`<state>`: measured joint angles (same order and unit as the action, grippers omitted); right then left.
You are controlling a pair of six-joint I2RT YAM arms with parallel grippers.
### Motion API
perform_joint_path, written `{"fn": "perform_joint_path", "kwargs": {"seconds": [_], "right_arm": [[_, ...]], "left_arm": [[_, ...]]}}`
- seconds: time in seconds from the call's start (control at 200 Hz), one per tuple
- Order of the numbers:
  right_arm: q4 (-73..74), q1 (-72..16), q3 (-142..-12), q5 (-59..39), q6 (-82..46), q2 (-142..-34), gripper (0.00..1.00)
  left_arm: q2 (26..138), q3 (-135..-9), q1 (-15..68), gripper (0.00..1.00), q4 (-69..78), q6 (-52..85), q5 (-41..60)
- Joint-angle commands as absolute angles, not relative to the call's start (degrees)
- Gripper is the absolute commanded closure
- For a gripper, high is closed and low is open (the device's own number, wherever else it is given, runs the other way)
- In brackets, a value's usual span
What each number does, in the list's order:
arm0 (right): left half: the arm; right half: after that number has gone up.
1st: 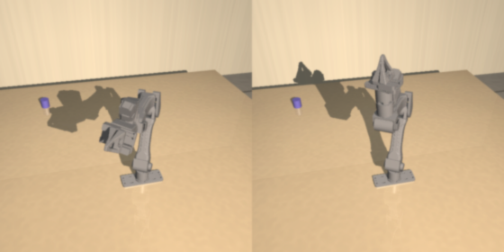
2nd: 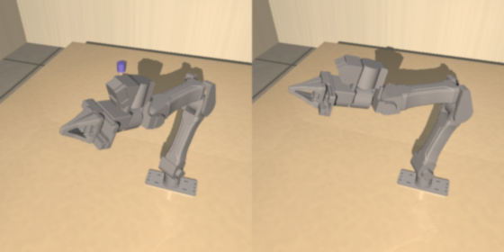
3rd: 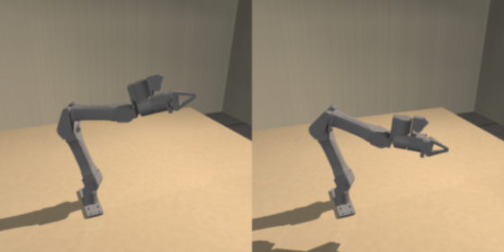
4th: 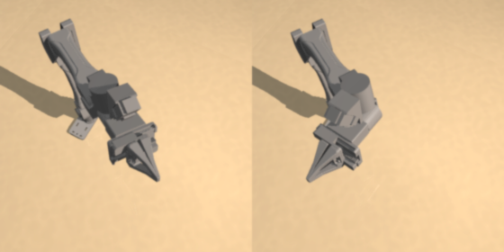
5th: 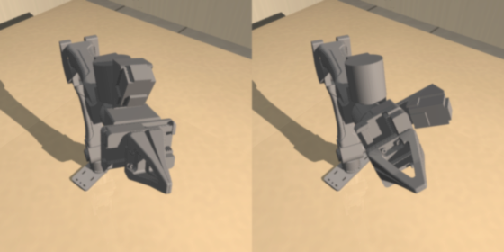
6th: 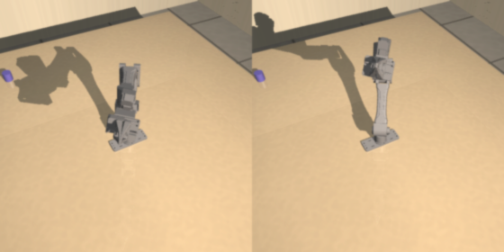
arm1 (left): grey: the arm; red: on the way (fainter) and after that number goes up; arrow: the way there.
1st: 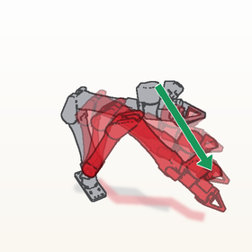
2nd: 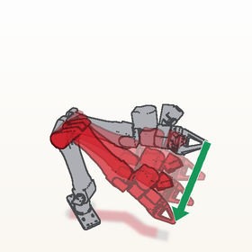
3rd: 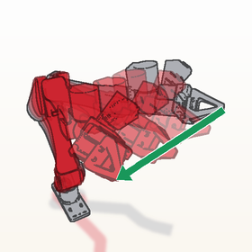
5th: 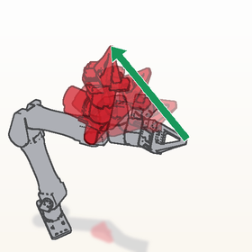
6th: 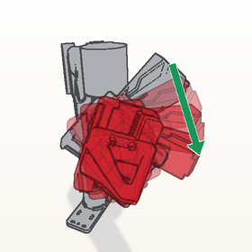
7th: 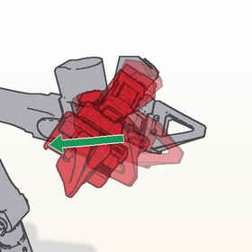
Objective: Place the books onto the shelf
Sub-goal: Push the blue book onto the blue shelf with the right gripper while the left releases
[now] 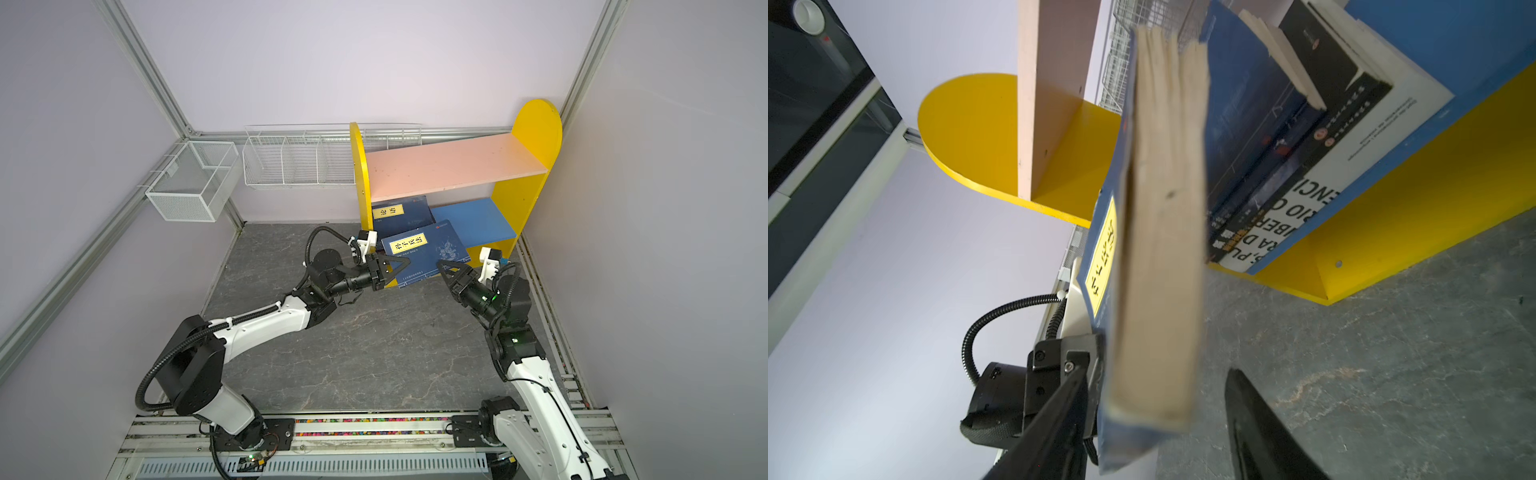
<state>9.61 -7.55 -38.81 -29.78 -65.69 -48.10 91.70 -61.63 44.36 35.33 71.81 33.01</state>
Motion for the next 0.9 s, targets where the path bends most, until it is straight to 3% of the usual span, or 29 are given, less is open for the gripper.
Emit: {"fn": "perform_joint_path", "kwargs": {"seconds": [0.0, 0.165, 0.295, 0.525, 0.7, 0.895], "right_arm": [[11.6, -4.5, -40.9, -38.7, -63.9, -49.9, 0.32], [16.0, 0.7, -41.6, -45.2, -66.1, -51.5, 0.35], [15.3, 2.9, -42.5, -47.2, -65.6, -51.3, 0.55], [15.7, 3.0, -42.8, -50.5, -66.3, -53.3, 0.67], [12.5, 3.1, -43.1, -49.9, -64.3, -53.3, 0.74], [14.2, 3.5, -43.4, -46.3, -64.2, -54.9, 0.89]], "left_arm": [[89.5, -66.0, 42.4, 1.00, 32.2, 69.7, 38.8], [89.0, -70.0, 41.2, 1.00, 22.8, 65.7, 42.7], [88.0, -72.6, 40.8, 1.00, 14.1, 59.2, 43.0], [89.3, -76.0, 39.7, 1.00, 10.3, 56.3, 46.0], [90.4, -78.0, 39.1, 1.00, 8.0, 54.6, 47.4], [91.0, -81.4, 38.0, 0.99, 1.8, 50.8, 44.2]]}}
